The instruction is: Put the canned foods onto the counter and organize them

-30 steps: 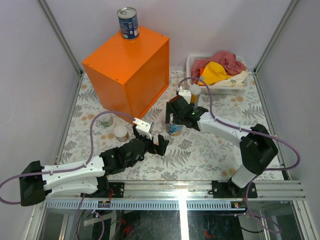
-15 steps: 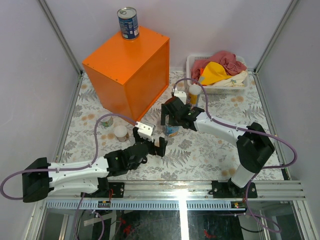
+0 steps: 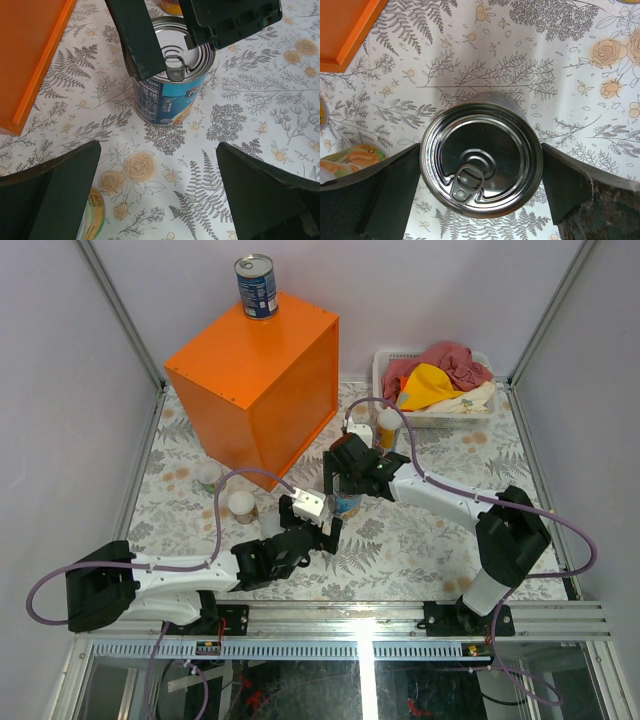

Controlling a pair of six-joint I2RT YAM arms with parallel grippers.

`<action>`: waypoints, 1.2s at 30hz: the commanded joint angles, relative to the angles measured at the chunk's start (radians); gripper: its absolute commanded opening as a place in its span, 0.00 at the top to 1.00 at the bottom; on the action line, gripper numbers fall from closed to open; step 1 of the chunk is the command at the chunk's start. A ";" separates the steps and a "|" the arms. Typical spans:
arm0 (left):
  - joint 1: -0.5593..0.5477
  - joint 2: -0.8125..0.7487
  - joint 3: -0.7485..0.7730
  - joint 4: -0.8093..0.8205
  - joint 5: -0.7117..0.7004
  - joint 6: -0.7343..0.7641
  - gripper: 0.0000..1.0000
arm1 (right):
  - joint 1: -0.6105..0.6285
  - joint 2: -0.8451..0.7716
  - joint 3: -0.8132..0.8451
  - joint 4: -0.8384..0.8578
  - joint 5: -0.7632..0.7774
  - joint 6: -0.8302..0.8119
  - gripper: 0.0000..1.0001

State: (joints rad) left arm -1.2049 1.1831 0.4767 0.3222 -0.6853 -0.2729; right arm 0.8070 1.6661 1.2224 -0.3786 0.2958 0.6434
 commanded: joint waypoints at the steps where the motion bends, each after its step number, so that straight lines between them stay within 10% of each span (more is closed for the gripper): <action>1: -0.009 0.022 0.024 0.120 -0.033 0.027 0.00 | -0.008 -0.067 0.076 0.028 -0.027 -0.027 0.01; 20: -0.008 0.030 0.012 0.150 0.017 0.041 0.00 | -0.020 -0.084 0.123 0.008 0.046 -0.179 0.01; 36: 0.006 0.352 0.113 0.422 -0.015 0.165 0.00 | -0.146 -0.298 0.036 0.017 0.065 -0.162 0.01</action>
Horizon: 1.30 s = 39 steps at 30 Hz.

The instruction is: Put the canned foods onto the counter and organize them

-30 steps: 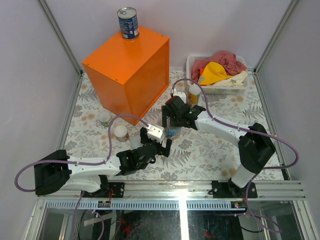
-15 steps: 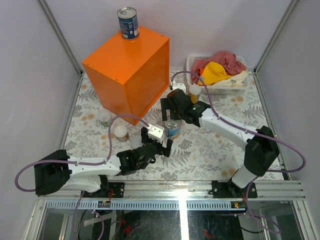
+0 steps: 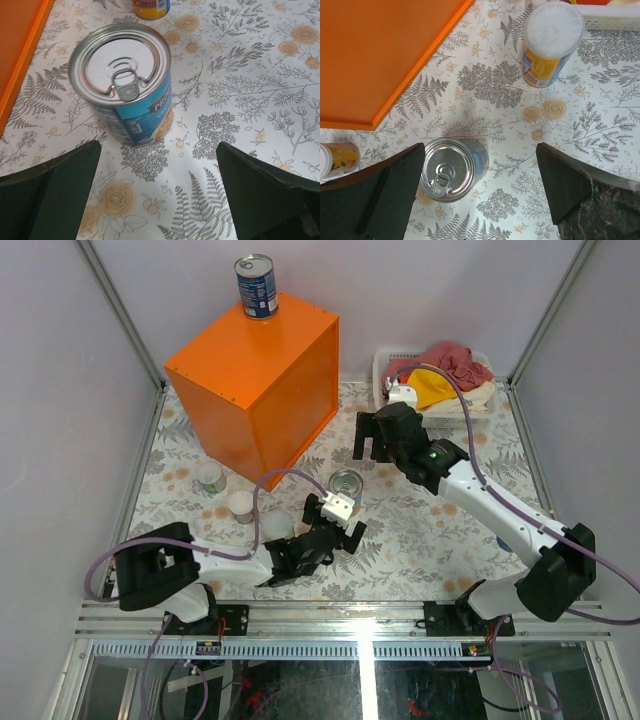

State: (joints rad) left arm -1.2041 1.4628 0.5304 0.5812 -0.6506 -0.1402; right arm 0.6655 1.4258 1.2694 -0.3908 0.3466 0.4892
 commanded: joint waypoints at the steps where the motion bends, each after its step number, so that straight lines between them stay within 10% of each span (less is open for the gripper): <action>1: 0.007 0.094 0.074 0.181 -0.061 0.037 0.00 | -0.007 -0.067 -0.014 0.028 0.014 -0.012 0.01; 39: 0.190 0.395 0.245 0.444 -0.113 0.038 0.00 | -0.067 -0.100 -0.063 0.057 -0.055 -0.090 0.01</action>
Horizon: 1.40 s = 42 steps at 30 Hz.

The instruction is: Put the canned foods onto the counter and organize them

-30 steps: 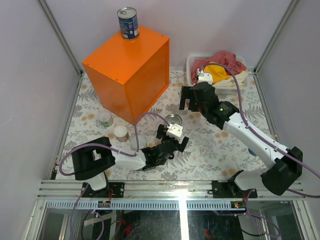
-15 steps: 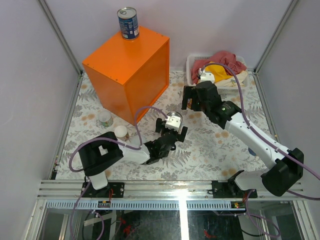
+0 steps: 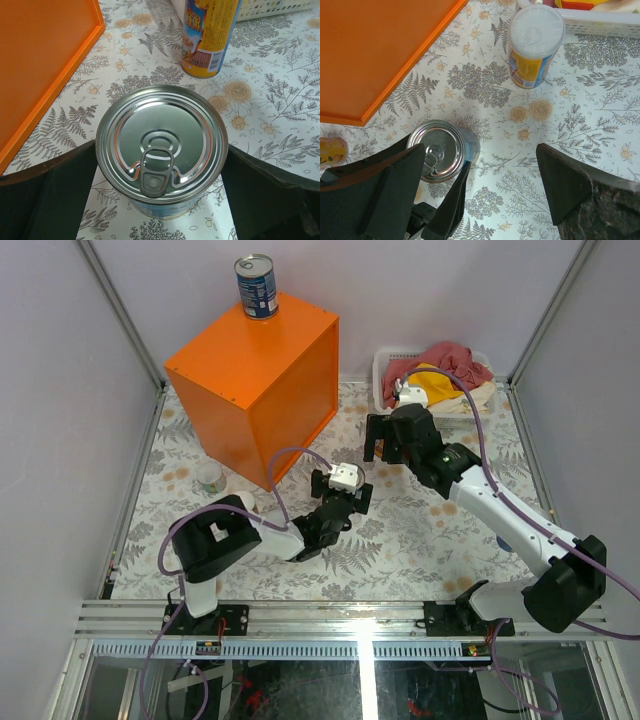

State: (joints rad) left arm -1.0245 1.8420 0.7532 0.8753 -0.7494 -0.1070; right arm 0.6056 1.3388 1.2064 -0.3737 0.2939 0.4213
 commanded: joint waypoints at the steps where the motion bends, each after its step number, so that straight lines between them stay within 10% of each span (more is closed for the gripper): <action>1: 0.009 0.017 0.018 0.163 -0.015 0.007 0.01 | -0.007 -0.015 -0.004 0.040 -0.002 -0.024 0.01; 8: 0.009 0.014 0.010 0.207 -0.018 0.042 0.17 | -0.007 -0.019 -0.008 0.038 -0.007 -0.024 0.01; 23: 0.007 -0.062 0.023 0.149 0.008 0.060 0.99 | -0.007 -0.025 -0.005 0.033 -0.018 -0.019 0.01; 42: -0.023 -0.386 0.265 -0.324 -0.009 0.092 1.00 | -0.032 -0.078 -0.007 0.057 0.037 -0.024 0.01</action>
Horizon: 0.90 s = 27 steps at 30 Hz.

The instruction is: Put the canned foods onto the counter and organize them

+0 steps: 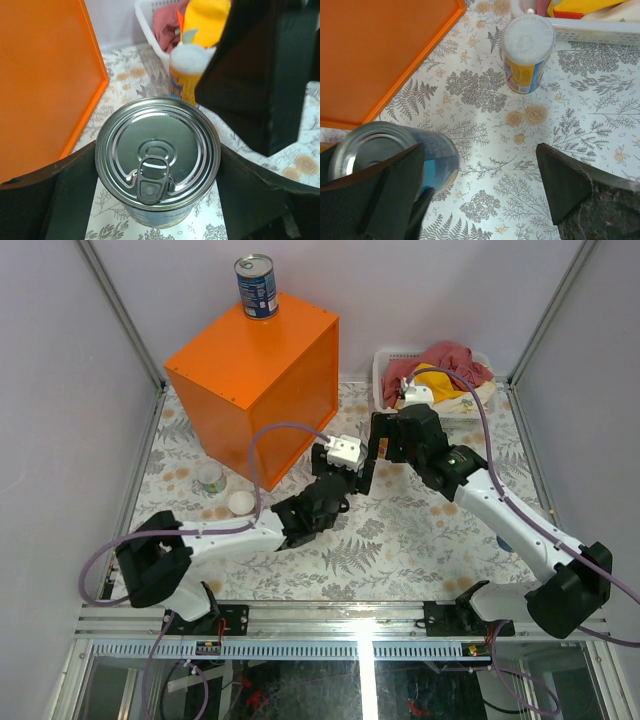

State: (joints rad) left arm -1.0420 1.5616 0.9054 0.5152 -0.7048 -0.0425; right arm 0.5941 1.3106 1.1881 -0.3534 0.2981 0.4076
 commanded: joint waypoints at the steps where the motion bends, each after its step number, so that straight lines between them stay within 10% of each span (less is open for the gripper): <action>1: -0.006 -0.119 0.136 0.011 -0.056 0.030 1.00 | -0.028 -0.052 0.017 0.036 0.034 -0.009 0.01; 14: 0.052 -0.112 0.622 -0.427 -0.054 0.090 1.00 | -0.110 -0.053 0.113 0.008 0.024 0.016 0.01; 27: 0.265 0.051 1.011 -0.470 0.028 0.191 1.00 | -0.116 -0.050 0.181 0.014 0.007 0.023 0.01</action>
State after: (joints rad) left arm -0.8215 1.5902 1.8023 -0.0761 -0.7166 0.0814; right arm 0.4839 1.2785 1.3087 -0.3656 0.3111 0.4232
